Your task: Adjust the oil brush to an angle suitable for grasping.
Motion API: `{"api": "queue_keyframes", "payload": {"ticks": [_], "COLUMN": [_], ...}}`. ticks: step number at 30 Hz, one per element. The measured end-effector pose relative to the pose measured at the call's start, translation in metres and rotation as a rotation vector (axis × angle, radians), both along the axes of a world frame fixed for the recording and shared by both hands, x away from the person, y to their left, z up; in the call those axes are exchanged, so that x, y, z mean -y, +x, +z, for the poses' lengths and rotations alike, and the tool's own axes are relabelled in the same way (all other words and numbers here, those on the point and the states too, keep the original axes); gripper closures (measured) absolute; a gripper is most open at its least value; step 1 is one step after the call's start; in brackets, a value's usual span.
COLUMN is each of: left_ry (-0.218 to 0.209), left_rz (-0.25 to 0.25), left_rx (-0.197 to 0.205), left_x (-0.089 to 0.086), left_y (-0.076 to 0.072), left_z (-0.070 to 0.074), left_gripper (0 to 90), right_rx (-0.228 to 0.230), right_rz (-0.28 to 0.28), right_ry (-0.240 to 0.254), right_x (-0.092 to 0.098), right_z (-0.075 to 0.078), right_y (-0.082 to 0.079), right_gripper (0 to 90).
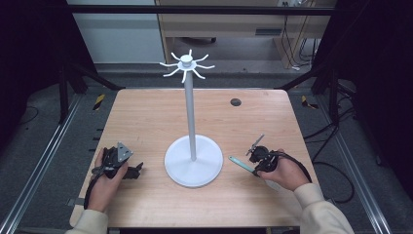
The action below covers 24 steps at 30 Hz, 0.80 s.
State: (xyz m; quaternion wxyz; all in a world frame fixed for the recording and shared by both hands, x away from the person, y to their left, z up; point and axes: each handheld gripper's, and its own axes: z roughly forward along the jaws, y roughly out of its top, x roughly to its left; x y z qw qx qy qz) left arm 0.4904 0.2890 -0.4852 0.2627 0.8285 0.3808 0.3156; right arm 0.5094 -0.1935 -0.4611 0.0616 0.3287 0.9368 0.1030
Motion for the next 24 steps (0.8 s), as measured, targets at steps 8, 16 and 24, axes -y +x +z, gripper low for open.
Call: {"api": "queue_keyframes", "payload": {"ticks": [8,16,24], "left_ry": [0.001,0.004,0.003], "left_rz": [0.000,-0.002,-0.002], "left_rx": [0.001,-0.002,0.000], "left_x": [0.0002,0.0007,0.0008], "left_y": [-0.0001,-0.0001,-0.0001], "left_z": [0.0000,0.0000,0.0001], "left_gripper": [3.0,3.0,3.0], "right_rx": [-0.020,-0.033,-0.040], "right_rz": [0.006,0.014,0.016], "right_ry": [-0.015,-0.017,-0.022], "right_x": [-0.0020,-0.0024,-0.0027], "right_z": [-0.0033,-0.0054,-0.0052], "right_y": [0.0020,0.0044,0.0053], "right_gripper": [77.8,80.4,81.9]}}
